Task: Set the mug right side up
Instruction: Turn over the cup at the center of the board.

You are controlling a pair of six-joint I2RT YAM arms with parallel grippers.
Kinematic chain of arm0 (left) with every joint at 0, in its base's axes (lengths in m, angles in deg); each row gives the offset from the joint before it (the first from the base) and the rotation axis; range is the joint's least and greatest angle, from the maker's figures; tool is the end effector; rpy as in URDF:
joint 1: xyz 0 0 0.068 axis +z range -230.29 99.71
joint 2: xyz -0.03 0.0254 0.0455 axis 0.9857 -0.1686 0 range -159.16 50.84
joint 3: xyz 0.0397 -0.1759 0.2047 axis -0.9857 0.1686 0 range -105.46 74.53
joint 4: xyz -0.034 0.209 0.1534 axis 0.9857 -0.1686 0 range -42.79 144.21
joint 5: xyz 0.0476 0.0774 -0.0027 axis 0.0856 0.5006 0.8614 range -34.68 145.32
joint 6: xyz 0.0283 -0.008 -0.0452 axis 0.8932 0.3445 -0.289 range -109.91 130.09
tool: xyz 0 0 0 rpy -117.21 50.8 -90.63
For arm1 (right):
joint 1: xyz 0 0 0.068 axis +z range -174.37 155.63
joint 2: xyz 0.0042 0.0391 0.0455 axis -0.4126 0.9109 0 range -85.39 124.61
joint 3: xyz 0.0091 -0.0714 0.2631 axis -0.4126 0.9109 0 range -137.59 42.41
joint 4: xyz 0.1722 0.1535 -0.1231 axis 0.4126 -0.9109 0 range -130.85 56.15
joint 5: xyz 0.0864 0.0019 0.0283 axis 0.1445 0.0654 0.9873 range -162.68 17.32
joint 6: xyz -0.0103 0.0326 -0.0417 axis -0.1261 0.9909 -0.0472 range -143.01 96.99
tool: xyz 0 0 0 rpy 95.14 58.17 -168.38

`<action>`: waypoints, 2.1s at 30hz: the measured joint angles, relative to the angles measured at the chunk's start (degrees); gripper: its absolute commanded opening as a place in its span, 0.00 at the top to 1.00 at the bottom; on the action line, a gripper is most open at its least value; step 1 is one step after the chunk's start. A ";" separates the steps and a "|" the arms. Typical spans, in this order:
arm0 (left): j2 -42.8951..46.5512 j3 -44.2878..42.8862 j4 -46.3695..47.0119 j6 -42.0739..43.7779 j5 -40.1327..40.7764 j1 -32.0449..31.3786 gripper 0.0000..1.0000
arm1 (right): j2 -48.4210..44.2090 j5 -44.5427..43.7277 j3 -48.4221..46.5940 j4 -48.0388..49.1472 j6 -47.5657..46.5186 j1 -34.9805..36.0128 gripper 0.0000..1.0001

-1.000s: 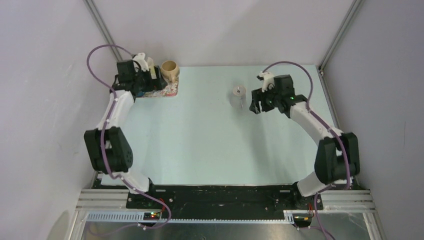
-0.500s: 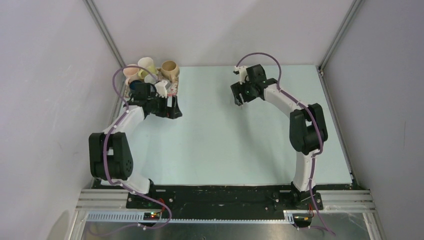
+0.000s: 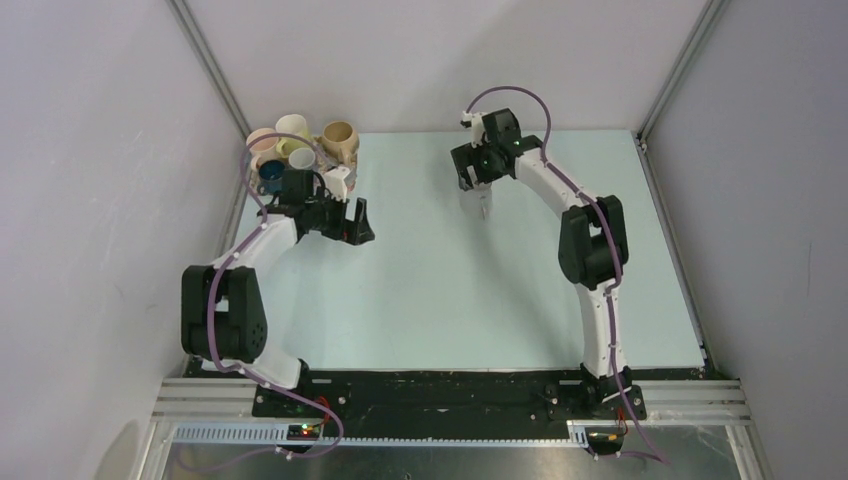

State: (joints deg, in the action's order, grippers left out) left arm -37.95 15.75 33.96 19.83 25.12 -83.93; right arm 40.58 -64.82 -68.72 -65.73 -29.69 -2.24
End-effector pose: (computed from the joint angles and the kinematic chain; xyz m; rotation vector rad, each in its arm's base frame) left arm 0.3218 -0.0384 0.2262 0.5039 2.3197 -0.5910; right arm 0.4634 0.1936 0.2429 -0.6590 2.3036 0.2906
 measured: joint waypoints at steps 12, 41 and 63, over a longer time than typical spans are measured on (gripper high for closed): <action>0.96 0.74 0.70 0.87 -0.02 -0.28 0.00 | 7.08 -3.69 -10.93 -8.90 -0.24 0.70 0.63; -0.11 -20.11 4.66 -8.61 -17.09 -18.40 0.00 | -47.23 49.55 40.85 42.77 40.72 -18.78 1.00; -5.27 -12.35 34.10 -42.45 -24.59 -25.38 0.02 | -48.74 46.14 65.66 87.56 75.08 -15.50 1.00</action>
State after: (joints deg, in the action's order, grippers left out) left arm -43.22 3.40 68.06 -22.61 0.53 -109.31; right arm -8.16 -18.68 -3.06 21.83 45.39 -17.73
